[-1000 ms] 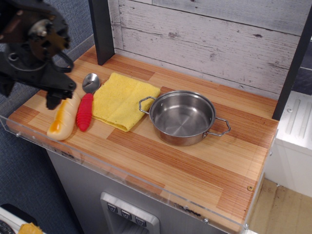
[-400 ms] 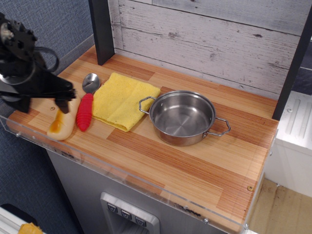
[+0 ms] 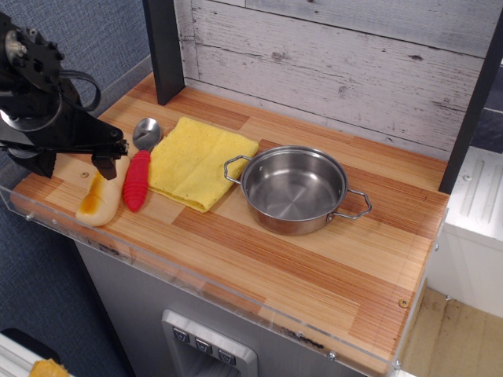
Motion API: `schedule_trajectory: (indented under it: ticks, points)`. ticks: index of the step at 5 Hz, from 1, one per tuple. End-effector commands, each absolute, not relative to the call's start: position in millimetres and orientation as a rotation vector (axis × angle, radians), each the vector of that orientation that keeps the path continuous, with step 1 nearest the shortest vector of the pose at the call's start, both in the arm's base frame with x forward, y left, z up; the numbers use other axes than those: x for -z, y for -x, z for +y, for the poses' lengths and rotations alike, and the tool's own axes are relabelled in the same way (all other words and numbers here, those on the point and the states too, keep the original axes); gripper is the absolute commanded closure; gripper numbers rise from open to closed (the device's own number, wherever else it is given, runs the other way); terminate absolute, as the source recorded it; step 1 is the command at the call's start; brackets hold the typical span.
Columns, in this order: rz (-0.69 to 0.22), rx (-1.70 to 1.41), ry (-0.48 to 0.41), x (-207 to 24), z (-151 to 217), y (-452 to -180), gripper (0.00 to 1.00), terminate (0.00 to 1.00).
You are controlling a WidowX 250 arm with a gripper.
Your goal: Put the sub roll into the pan
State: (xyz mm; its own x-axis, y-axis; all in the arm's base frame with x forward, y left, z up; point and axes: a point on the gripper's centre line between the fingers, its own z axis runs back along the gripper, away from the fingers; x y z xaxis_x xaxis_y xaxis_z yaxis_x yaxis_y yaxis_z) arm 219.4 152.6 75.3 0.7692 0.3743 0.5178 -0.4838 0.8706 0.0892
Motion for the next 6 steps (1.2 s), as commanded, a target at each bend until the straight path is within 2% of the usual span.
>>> schedule_trajectory:
  ticks: [1, 5, 6]
  points:
    - [-0.485, -0.474, -0.251, -69, 165, -218, 0.00, 0.00]
    - [-0.359, -0.406, -0.228, -17, 147, -228, 0.00, 0.00]
    - [-0.354, -0.393, -0.236, -15, 143, -230, 0.00, 0.00]
